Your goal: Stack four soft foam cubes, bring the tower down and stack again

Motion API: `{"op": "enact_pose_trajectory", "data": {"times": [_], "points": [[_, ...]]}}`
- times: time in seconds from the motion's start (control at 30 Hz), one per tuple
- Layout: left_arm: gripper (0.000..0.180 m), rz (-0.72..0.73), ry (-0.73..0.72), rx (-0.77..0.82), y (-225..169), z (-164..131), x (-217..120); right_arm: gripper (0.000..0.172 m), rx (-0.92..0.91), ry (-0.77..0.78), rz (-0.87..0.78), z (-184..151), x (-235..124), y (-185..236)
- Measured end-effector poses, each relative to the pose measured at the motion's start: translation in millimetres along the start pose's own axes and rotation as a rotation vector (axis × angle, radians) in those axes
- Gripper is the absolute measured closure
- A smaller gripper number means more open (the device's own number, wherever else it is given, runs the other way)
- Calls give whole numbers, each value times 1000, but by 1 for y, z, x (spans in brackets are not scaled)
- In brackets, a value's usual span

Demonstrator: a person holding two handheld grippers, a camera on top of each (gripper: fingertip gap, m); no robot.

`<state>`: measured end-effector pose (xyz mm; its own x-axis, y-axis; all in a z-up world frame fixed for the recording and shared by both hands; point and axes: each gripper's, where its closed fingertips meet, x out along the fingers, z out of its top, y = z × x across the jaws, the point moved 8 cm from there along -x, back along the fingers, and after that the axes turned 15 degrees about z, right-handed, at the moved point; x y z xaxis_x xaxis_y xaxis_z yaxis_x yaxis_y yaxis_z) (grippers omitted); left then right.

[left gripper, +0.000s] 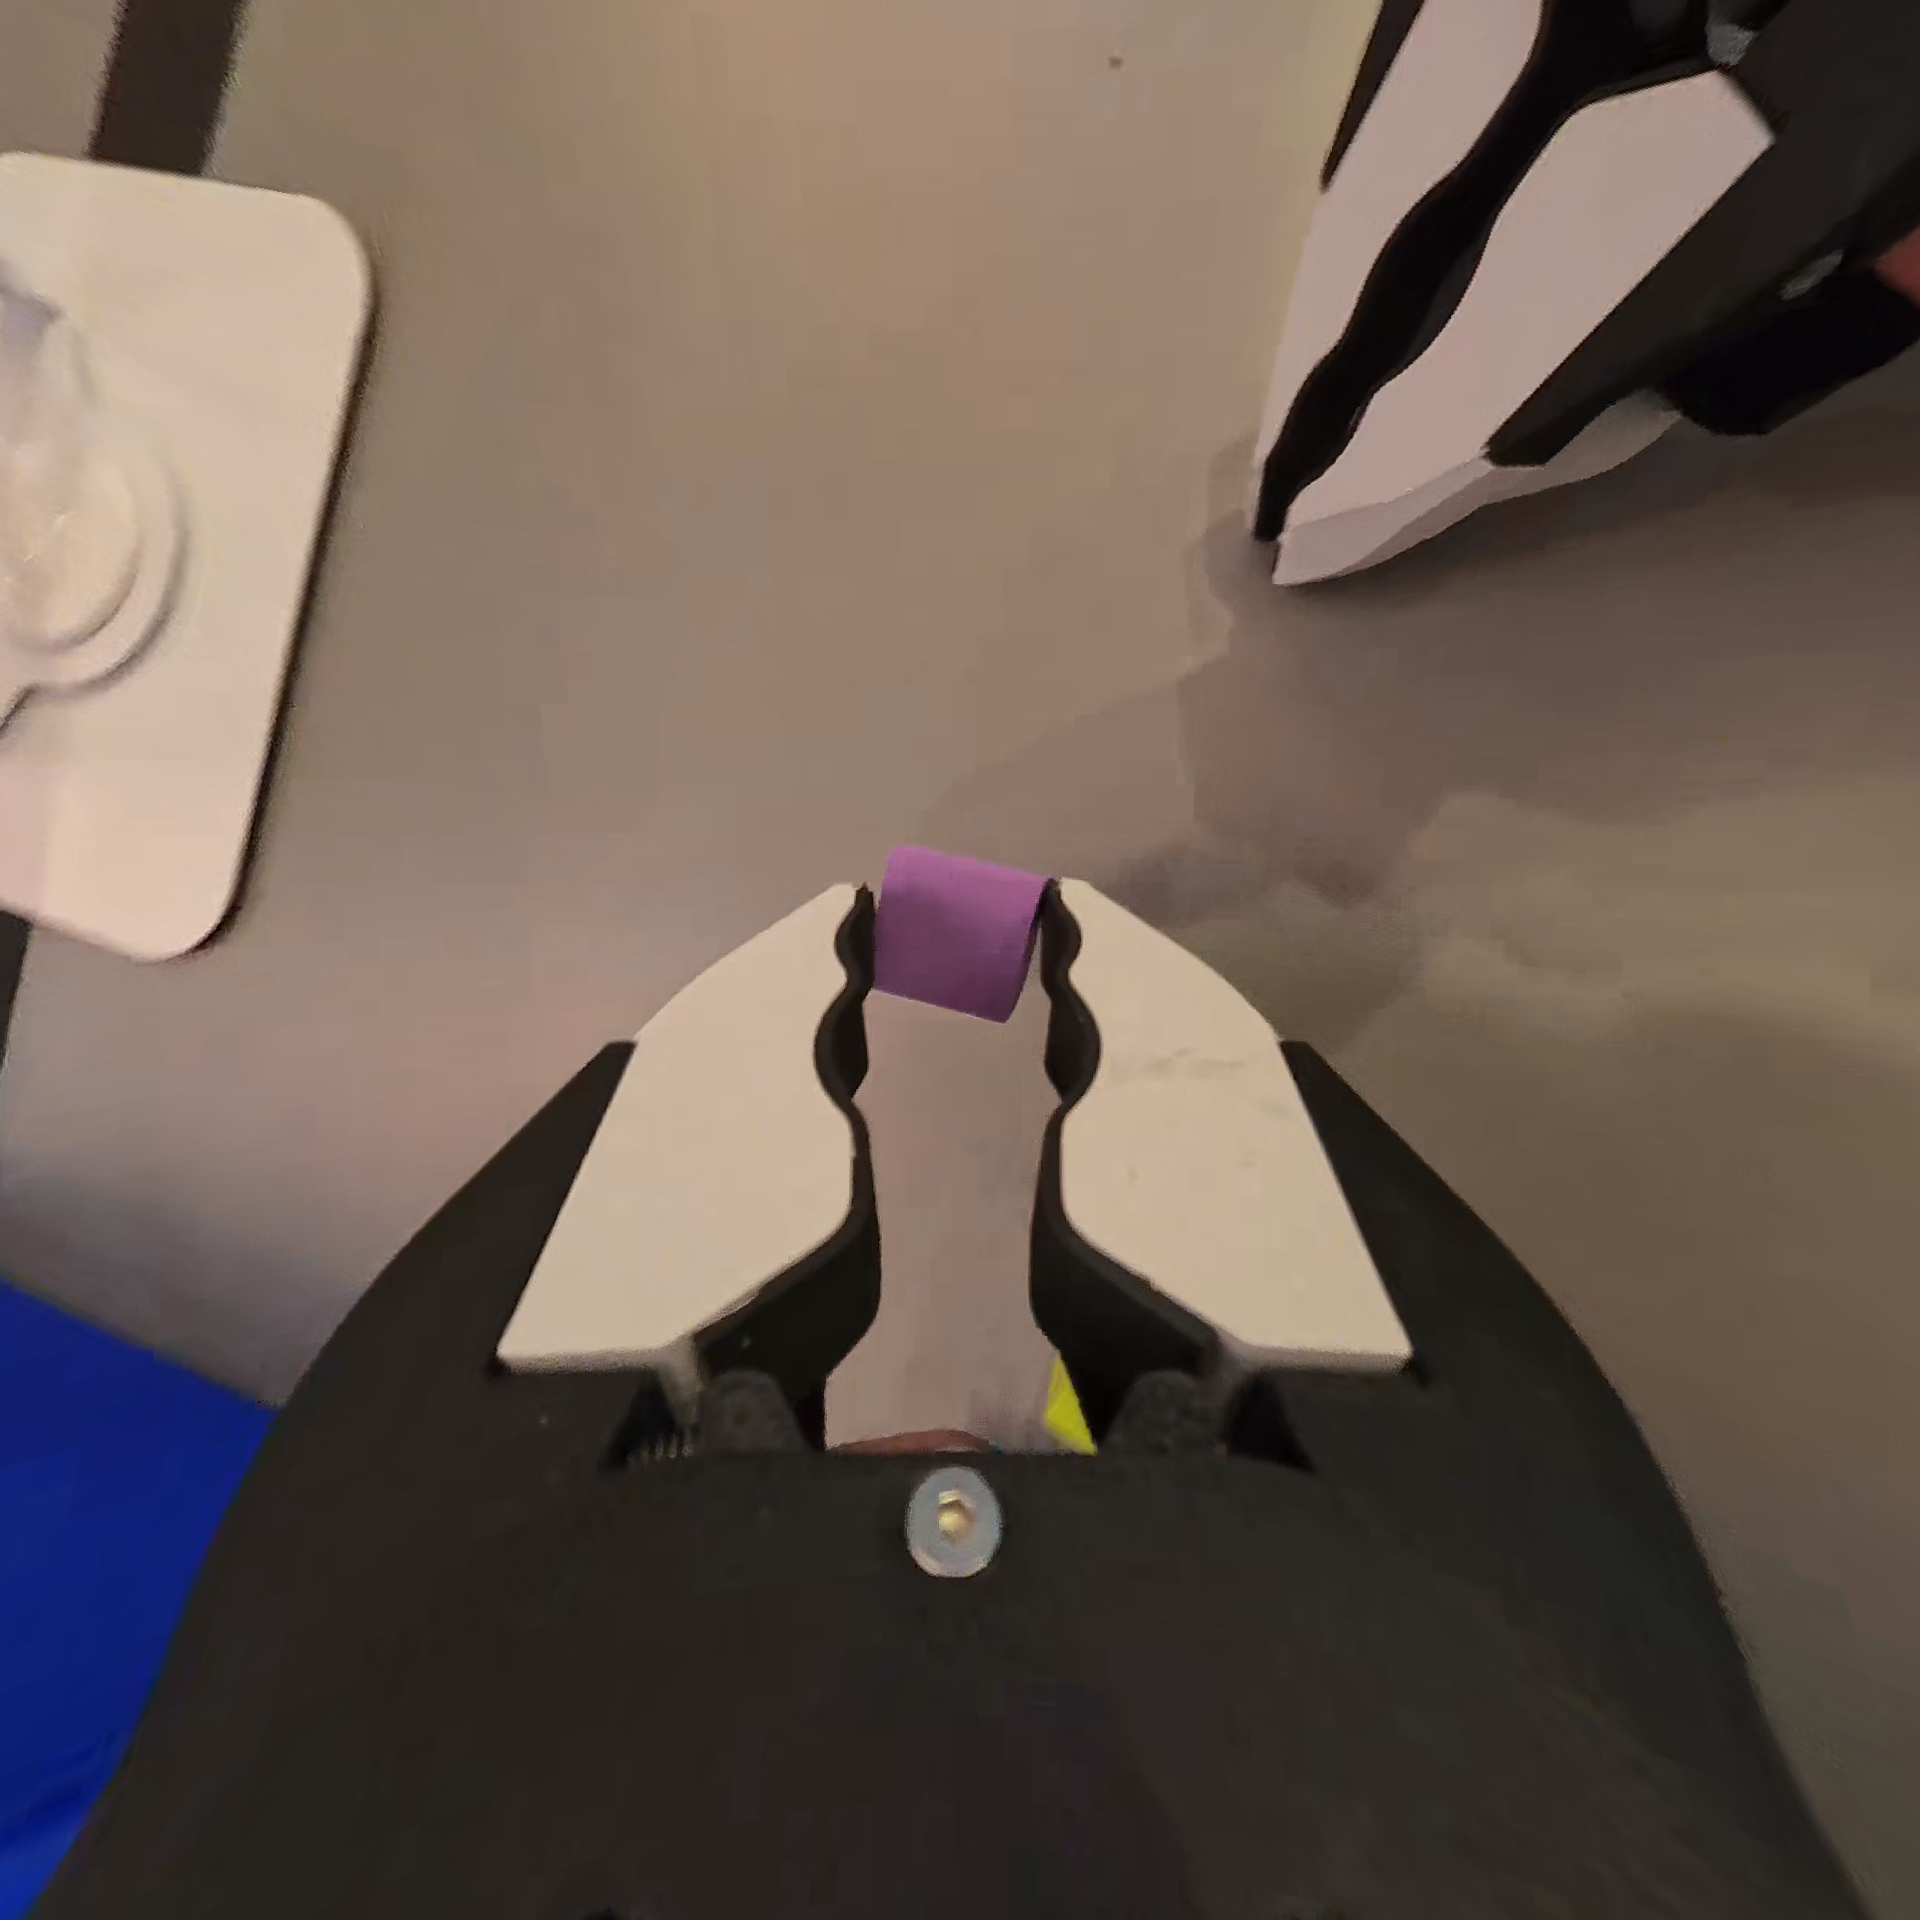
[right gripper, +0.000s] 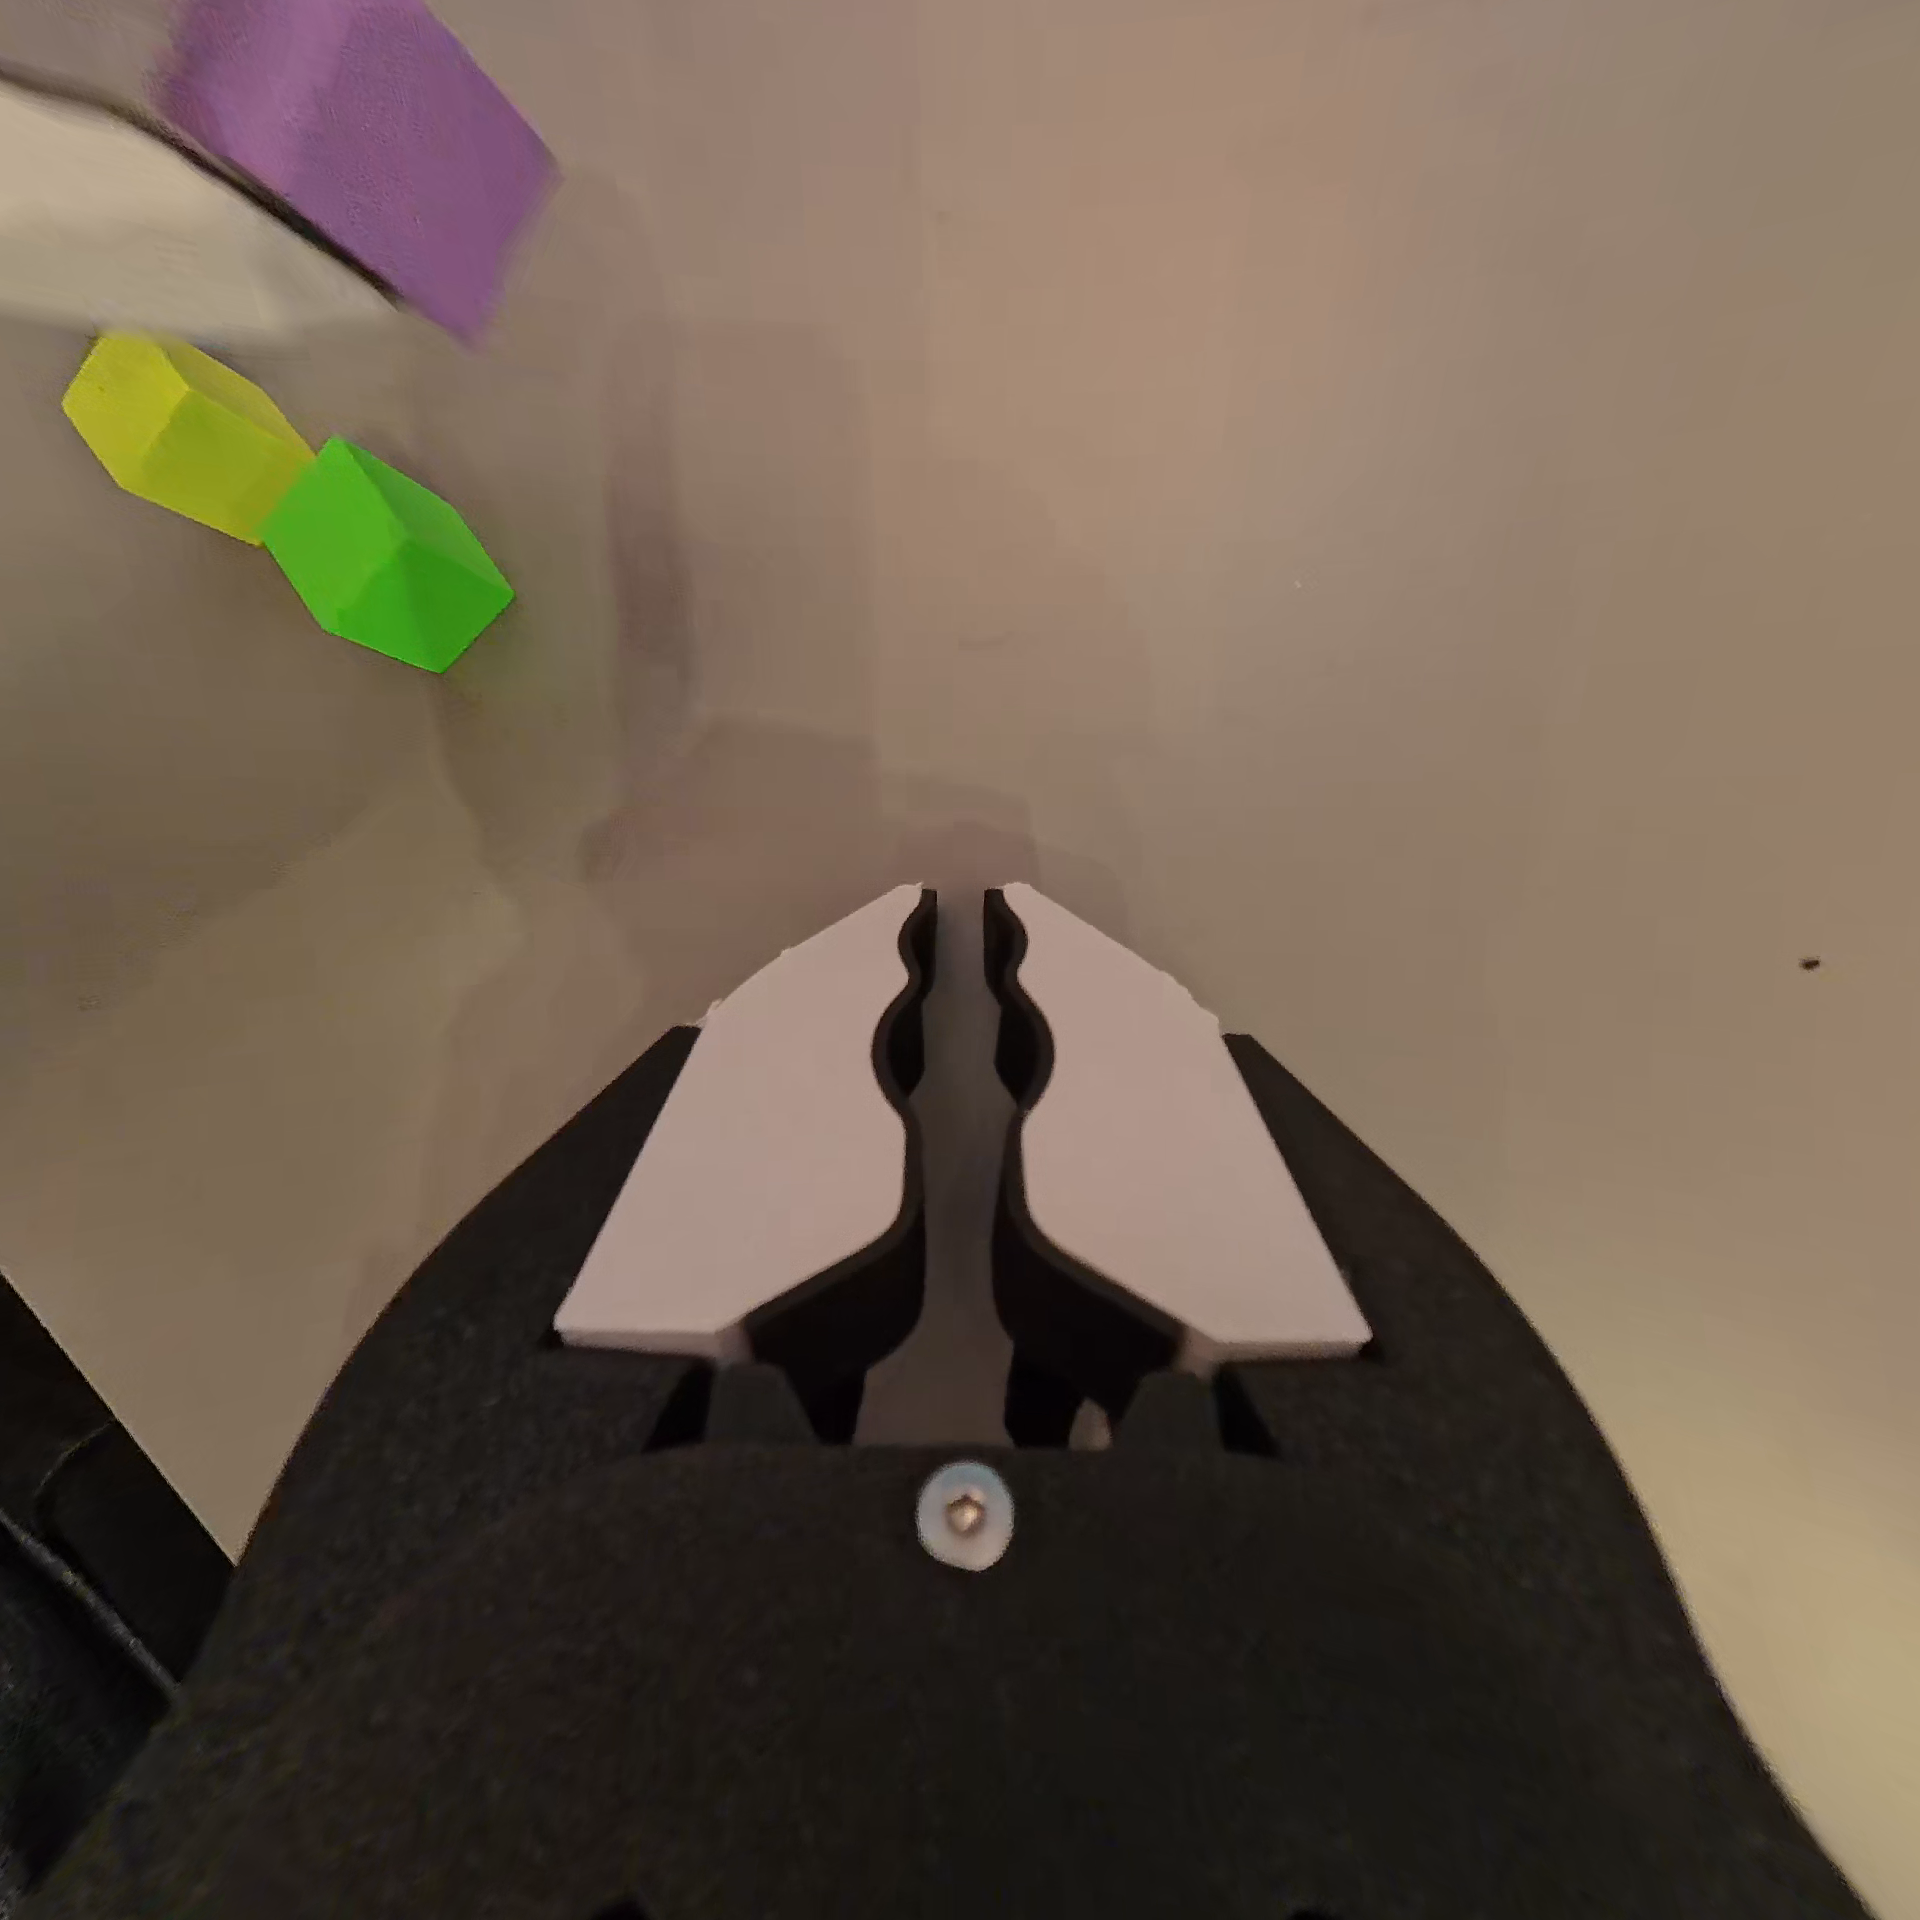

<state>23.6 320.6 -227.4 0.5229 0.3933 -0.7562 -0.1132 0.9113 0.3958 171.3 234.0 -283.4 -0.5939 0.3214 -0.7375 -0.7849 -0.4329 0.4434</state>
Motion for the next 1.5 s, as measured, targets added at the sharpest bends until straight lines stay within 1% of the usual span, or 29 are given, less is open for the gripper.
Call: {"op": "enact_pose_trajectory", "data": {"times": [0.07, 0.17, 0.3, 0.43, 0.47, 0.5, 0.53, 0.63, 0.77, 0.87, 0.97, 1.03, 1.13, 1.23, 1.27, 1.37, 1.5], "points": [[150, -19, 21, 41, -12, 8, 18, 164, 7, -6, 1, -1, -2, -3], [150, -31, 66, 91, -22, 12, 36, 164, 14, -15, 9, -1, -4, -6], [150, -65, 72, 107, -28, 14, 47, 164, 19, -22, 19, -1, -4, -7], [150, -86, 82, 106, -30, 14, 50, 164, 18, -23, 23, 0, -4, -8], [147, -87, 78, 101, -30, 13, 50, 164, 19, -24, 24, 0, -4, -8], [137, -91, 78, 95, -29, 13, 50, 164, 19, -24, 24, 0, -4, -8], [132, -89, 79, 91, -28, 11, 48, 164, 19, -24, 24, 0, -4, -8], [126, -68, 47, 88, -22, 6, 33, 163, 18, -24, 23, 0, -3, -7], [125, -76, 14, 88, -14, -8, 6, 163, 17, -24, 27, 0, -2, -7], [127, -122, 21, 130, -16, -24, -8, 163, 13, -22, 31, 1, -1, -5], [128, -162, 35, 167, -22, -36, -13, 163, 12, -21, 30, 1, -1, -5], [131, -179, 35, 181, -26, -39, -13, 163, 15, -23, 33, 1, -1, -5], [136, -189, 75, 223, -32, -43, -7, 163, 14, -21, 32, 1, -1, -4], [149, -208, 98, 249, -38, -46, -2, 163, 14, -22, 34, 1, -1, -4], [152, -212, 92, 246, -38, -46, -2, 163, 15, -23, 35, 1, -1, -4], [153, -210, 74, 212, -34, -43, -3, 164, 17, -25, 41, 1, -1, -5], [153, -165, 19, 166, -23, -23, -6, 164, 17, -28, 47, 1, 0, -5]]}}
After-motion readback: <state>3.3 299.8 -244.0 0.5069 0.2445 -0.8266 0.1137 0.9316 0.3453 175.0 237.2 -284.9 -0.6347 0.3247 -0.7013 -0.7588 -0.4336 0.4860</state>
